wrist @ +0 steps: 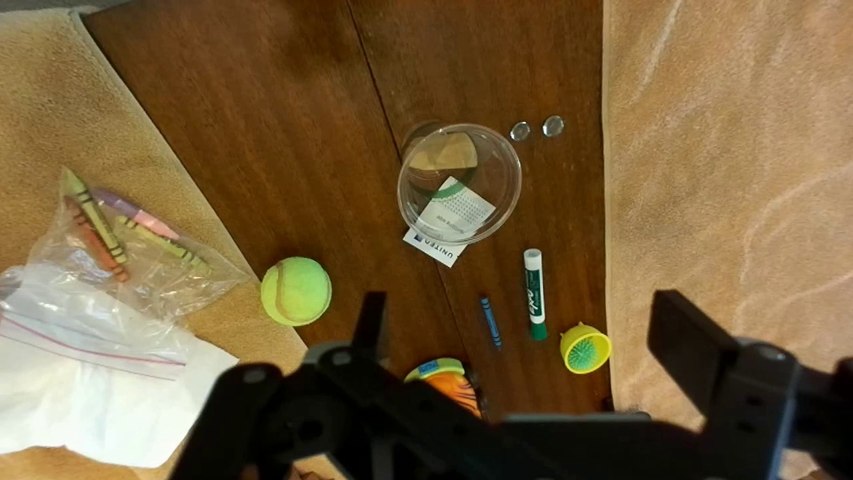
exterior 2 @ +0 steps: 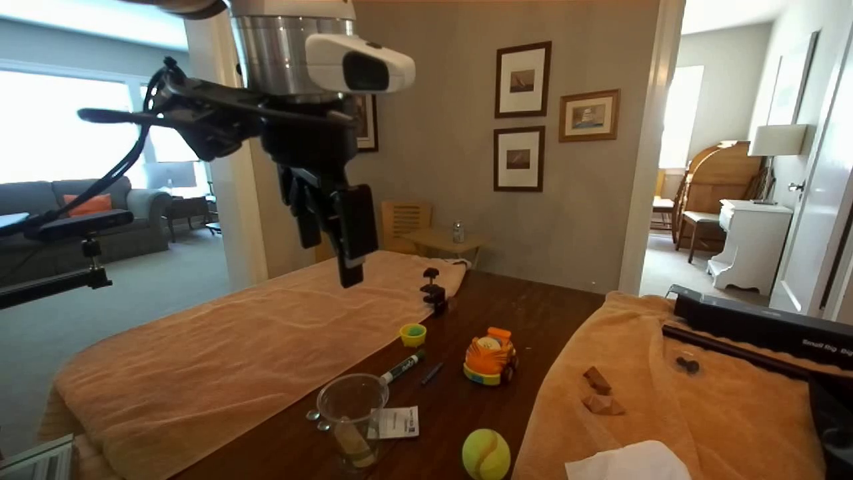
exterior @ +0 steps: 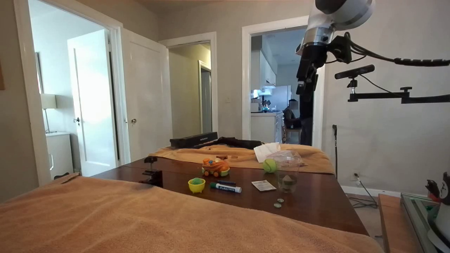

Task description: Move the clear cup to the back of the table.

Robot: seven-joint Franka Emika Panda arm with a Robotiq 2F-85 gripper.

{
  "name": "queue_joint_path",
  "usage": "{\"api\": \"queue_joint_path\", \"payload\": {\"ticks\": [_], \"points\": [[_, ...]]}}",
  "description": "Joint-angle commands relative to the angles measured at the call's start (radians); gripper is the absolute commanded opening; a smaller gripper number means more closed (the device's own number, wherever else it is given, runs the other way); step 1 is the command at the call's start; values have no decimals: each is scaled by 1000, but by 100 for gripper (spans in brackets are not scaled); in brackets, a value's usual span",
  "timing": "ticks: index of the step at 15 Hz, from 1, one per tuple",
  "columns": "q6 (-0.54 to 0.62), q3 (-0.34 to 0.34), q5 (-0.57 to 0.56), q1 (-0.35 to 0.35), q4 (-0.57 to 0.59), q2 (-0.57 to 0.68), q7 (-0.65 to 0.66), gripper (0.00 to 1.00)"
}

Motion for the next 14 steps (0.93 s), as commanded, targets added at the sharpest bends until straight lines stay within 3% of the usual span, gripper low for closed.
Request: {"api": "queue_joint_path", "payload": {"ticks": [1, 14], "points": [[56, 10, 22, -9, 1, 90, 7, 100], [352, 43, 19, -20, -45, 416, 5, 100]]}}
